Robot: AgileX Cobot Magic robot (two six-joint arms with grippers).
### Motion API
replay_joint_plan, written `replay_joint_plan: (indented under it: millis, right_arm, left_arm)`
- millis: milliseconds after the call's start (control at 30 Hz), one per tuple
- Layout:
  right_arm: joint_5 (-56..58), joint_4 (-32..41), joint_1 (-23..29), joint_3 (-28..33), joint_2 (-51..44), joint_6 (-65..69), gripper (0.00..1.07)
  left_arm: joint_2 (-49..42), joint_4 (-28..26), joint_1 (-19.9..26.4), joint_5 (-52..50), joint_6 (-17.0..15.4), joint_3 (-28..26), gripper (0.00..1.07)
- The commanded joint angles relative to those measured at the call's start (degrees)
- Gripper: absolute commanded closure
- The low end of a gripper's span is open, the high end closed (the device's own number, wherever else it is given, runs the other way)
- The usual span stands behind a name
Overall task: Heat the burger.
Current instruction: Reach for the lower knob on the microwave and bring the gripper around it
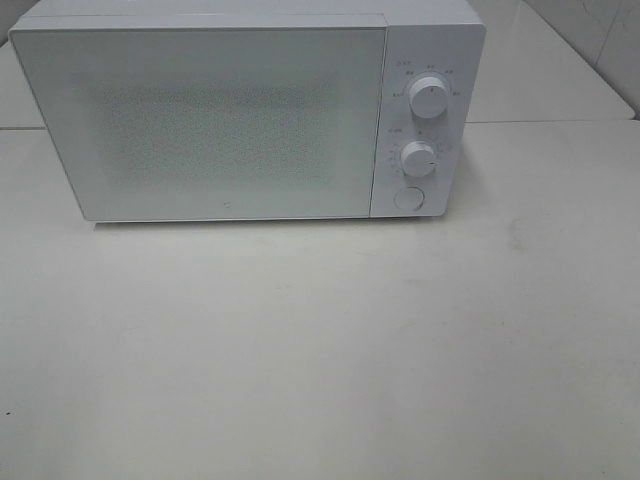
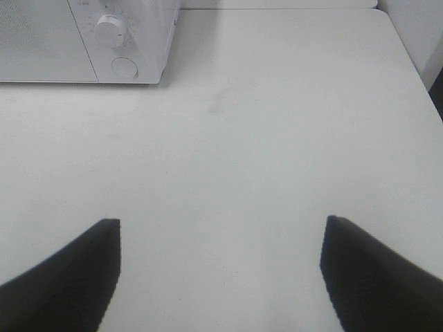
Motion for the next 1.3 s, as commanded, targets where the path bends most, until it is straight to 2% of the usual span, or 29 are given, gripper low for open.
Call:
replay_joint_plan:
  millis: [33,1300]
  right_arm:
    - [-0.6,0.2,-0.5,0.1,-1.5,0.3,0.31]
    - [-0.6,0.2,-0.5,0.1,-1.0,0.3,0.31]
  left_arm:
    - [-3.2,-0.2,0.2,-0.7,-0.5,0.1,0.08]
    - [-2.8,0.0,0.2,-0.7,-0.2,0.1,0.08]
